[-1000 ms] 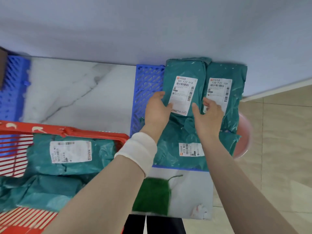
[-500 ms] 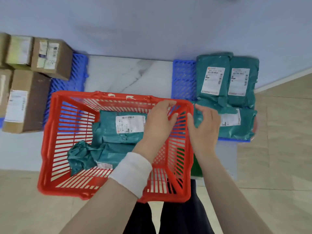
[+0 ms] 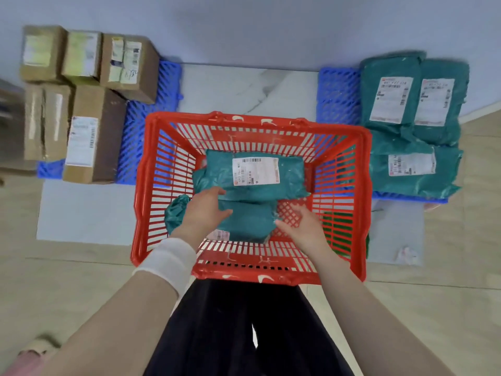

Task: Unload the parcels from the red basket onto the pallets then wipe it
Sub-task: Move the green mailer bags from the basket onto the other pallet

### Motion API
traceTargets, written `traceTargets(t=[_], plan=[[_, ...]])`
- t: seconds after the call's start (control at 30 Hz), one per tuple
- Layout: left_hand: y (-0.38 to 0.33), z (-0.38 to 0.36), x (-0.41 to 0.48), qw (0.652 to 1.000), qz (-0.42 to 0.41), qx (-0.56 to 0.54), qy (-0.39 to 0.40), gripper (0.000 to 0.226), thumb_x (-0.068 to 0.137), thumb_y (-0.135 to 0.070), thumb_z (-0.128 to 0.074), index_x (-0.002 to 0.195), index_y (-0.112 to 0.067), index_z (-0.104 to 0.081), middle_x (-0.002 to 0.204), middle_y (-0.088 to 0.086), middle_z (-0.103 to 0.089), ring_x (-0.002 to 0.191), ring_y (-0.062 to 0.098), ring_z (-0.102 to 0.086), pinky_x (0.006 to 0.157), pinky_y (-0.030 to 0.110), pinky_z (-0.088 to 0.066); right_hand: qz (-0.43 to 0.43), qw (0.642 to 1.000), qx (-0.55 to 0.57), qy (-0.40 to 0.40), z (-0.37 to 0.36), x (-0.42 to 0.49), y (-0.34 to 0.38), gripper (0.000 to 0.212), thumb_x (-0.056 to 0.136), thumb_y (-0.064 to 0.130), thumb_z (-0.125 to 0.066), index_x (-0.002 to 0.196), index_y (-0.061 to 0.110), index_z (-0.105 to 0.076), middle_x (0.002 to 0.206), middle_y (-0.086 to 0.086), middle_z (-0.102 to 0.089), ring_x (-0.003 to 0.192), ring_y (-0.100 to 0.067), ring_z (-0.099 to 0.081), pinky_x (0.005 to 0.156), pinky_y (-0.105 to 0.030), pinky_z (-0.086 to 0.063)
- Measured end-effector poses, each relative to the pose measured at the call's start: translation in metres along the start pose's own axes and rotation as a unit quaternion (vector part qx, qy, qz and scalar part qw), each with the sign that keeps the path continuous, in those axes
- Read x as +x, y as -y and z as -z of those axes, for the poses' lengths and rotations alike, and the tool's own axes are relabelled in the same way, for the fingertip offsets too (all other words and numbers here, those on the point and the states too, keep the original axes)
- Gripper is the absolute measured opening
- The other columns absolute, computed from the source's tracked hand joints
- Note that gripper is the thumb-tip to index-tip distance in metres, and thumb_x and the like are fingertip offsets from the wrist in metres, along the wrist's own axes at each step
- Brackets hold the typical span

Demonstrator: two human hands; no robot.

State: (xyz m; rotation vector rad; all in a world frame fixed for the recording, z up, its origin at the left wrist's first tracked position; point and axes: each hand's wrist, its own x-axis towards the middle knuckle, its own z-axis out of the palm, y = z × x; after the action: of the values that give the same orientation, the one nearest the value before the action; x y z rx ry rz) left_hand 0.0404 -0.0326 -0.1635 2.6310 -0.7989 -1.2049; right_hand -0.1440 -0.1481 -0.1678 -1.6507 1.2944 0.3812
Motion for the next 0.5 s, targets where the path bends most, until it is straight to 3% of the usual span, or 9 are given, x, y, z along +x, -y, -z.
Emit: traceTargets(t=[0.13,0.23,0.37,0.5], plan=[[0.021,0.002,0.004,0.996,-0.035,0.076,0.038,0.060,0.076,-0.030,-0.072,0.128,-0.015,-0.047,0.129,0.011,-0.054,0.119,0.028,-0.049,0.100,0.040,-0.041,-0.016,0.999,-0.032,0.038,-0.021,0.005,0.002,0.074,0.074,0.038,-0.074,0.135,0.009,-0.042,0.139,-0.012,-0.046,0.129,-0.027,-0.040,0.109,-0.037,-0.032],[0.042,-0.004,0.019,0.980,-0.081,0.165,0.077,0.066,0.074,-0.035,-0.073,0.130,-0.017,-0.043,0.130,0.009,-0.051,0.121,0.027,-0.046,0.101,0.039,-0.038,-0.004,0.992,-0.124,0.024,-0.043,0.017,0.007,0.080,0.071,0.045,-0.074,0.136,0.014,-0.039,0.139,-0.012,-0.043,0.130,-0.028,-0.036,0.110,-0.037,-0.028],[0.063,-0.022,0.041,0.960,-0.103,0.230,0.123,0.078,0.072,-0.039,-0.070,0.137,-0.017,-0.032,0.136,0.011,-0.045,0.127,0.029,-0.039,0.106,0.041,-0.027,0.113,0.953,-0.282,0.007,-0.081,0.041,0.019,0.086,0.068,0.052,-0.072,0.139,0.018,-0.036,0.138,-0.007,-0.042,0.130,-0.027,-0.030,0.110,-0.034,-0.018],[0.070,-0.047,0.056,0.955,-0.085,0.247,0.138,0.090,0.074,-0.039,-0.069,0.144,-0.016,-0.016,0.143,0.012,-0.034,0.135,0.028,-0.027,0.113,0.048,-0.009,0.170,0.923,-0.339,0.059,-0.118,0.057,0.020,0.090,0.067,0.041,-0.076,0.142,0.020,-0.029,0.148,-0.005,-0.027,0.138,-0.026,-0.017,0.111,-0.039,-0.015]])
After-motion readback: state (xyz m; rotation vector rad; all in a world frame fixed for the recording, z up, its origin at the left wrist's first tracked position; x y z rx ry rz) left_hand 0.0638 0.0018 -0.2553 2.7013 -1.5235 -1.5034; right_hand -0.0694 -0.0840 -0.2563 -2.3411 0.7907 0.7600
